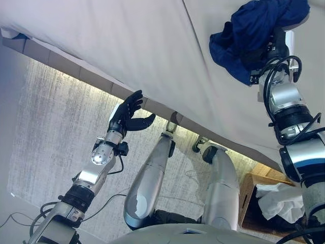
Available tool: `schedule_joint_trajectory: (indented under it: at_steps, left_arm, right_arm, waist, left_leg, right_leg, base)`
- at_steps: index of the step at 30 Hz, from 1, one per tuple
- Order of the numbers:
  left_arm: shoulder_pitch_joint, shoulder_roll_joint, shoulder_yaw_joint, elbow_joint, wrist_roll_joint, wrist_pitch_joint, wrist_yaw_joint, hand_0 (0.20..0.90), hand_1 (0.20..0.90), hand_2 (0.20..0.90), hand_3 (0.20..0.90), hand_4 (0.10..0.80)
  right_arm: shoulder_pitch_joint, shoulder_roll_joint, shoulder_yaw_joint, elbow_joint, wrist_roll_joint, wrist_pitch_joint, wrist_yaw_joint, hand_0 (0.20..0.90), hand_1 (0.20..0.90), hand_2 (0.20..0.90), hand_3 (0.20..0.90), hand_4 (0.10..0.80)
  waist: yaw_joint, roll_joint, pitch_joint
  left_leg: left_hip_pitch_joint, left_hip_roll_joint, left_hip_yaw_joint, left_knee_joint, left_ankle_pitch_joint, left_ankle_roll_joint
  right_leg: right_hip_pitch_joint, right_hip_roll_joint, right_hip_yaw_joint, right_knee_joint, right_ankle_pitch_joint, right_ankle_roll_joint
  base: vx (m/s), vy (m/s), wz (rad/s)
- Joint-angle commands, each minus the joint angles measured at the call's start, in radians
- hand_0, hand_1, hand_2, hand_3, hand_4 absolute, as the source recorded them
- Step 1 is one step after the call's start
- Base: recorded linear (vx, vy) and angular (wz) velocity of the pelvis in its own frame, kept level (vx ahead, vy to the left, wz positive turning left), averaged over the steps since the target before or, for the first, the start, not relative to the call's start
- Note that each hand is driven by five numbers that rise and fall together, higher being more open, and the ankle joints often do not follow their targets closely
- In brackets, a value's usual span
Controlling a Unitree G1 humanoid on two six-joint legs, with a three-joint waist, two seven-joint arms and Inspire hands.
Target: Pick up the clothes from the bed and place them into the basket
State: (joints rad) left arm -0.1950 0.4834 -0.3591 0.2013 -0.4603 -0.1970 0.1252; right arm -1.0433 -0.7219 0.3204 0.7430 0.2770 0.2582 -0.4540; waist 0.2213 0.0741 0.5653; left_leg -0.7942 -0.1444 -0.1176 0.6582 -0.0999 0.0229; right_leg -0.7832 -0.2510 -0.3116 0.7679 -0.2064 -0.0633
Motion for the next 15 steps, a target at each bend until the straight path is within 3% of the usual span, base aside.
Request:
schedule_joint_trajectory:
  at_steps: [1, 4, 5, 7, 15]
  left_arm:
    - [0.074, 0.023, 0.000, -0.155, -0.029, -0.095, 0.041, 0.900, 0.900, 0.900, 0.900, 0.800]
    - [0.088, 0.032, 0.014, -0.162, -0.039, -0.096, 0.044, 0.900, 0.900, 0.900, 0.900, 0.800]
    - [0.098, 0.037, 0.024, -0.167, -0.040, -0.108, 0.043, 0.900, 0.900, 0.900, 0.900, 0.800]
    - [0.103, 0.044, 0.033, -0.184, -0.044, -0.106, 0.044, 0.900, 0.900, 0.900, 0.900, 0.800]
    - [0.102, 0.043, 0.020, -0.185, -0.019, -0.108, 0.041, 0.900, 0.900, 0.900, 0.900, 0.800]
  right_arm:
    - [-0.076, -0.065, 0.016, -0.017, 0.046, -0.061, -0.004, 0.900, 0.900, 0.900, 0.900, 0.800]
    - [-0.089, -0.073, 0.022, 0.003, 0.054, -0.060, -0.001, 0.900, 0.900, 0.900, 0.900, 0.800]
    - [-0.098, -0.082, 0.025, 0.014, 0.056, -0.063, 0.006, 0.667, 0.667, 0.667, 0.628, 0.528]
    - [-0.104, -0.087, 0.027, 0.023, 0.068, -0.079, -0.014, 0.300, 0.300, 0.300, 0.200, 0.100]
    - [-0.102, -0.068, 0.001, 0.029, 0.072, -0.137, -0.077, 0.300, 0.300, 0.300, 0.200, 0.100]
  waist:
    - [0.042, 0.057, -0.045]
    - [0.050, 0.055, -0.045]
    - [0.056, 0.052, -0.045]
    - [0.060, 0.048, -0.045]
    - [0.059, 0.031, -0.045]
  left_leg:
    - [-0.025, 0.023, 0.089, 0.050, -0.097, 0.040]
    - [-0.073, 0.018, 0.084, 0.097, -0.105, 0.043]
    - [-0.092, 0.016, 0.081, 0.113, -0.106, 0.044]
    - [-0.108, 0.016, 0.082, 0.132, -0.109, 0.047]
    - [-0.054, 0.033, 0.080, 0.112, -0.111, 0.040]
  right_leg:
    - [-0.003, 0.024, 0.015, 0.134, -0.087, 0.017]
    - [-0.047, 0.022, 0.019, 0.174, -0.097, 0.012]
    - [-0.061, 0.024, 0.018, 0.187, -0.101, 0.009]
    - [-0.073, 0.025, 0.018, 0.197, -0.101, 0.009]
    - [-0.009, 0.036, 0.005, 0.165, -0.088, 0.019]
  base:
    - [-0.013, -0.028, 0.07]
    - [-0.015, -0.049, 0.08]
    - [-0.024, -0.064, 0.13]
    - [-0.033, -0.062, 0.13]
    - [-0.022, -0.006, 0.03]
